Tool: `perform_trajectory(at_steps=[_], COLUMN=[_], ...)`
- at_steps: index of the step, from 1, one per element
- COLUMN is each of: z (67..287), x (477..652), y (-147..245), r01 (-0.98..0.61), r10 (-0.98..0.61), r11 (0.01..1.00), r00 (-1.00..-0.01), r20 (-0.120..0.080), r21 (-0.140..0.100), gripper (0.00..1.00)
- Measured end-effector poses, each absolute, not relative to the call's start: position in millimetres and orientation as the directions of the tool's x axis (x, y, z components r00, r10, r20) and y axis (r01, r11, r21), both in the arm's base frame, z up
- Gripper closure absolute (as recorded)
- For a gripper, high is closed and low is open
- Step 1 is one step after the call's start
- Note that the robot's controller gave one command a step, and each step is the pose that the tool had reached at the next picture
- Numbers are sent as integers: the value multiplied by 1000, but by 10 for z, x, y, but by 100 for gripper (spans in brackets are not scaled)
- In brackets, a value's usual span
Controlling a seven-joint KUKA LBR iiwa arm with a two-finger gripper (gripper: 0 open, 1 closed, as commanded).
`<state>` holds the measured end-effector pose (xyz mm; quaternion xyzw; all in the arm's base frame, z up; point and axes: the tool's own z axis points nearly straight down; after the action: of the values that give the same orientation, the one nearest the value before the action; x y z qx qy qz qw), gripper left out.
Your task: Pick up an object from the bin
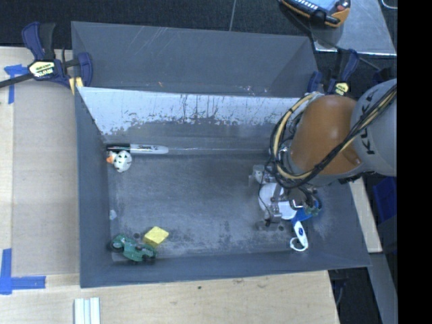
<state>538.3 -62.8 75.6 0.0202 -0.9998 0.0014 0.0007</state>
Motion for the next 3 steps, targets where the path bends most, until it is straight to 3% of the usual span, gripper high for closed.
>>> perform_trajectory(at_steps=[1,2,3], z=[704,894,880], x=[5280,5384,5378], y=[9,-826,-768], r01=[-302,-235,-242], r10=[-302,-235,-242], r11=[953,972,970], r00=[-953,-972,-970], r20=[0,-6,-4], r21=[-1,-7,-2], gripper=[0,0,100])
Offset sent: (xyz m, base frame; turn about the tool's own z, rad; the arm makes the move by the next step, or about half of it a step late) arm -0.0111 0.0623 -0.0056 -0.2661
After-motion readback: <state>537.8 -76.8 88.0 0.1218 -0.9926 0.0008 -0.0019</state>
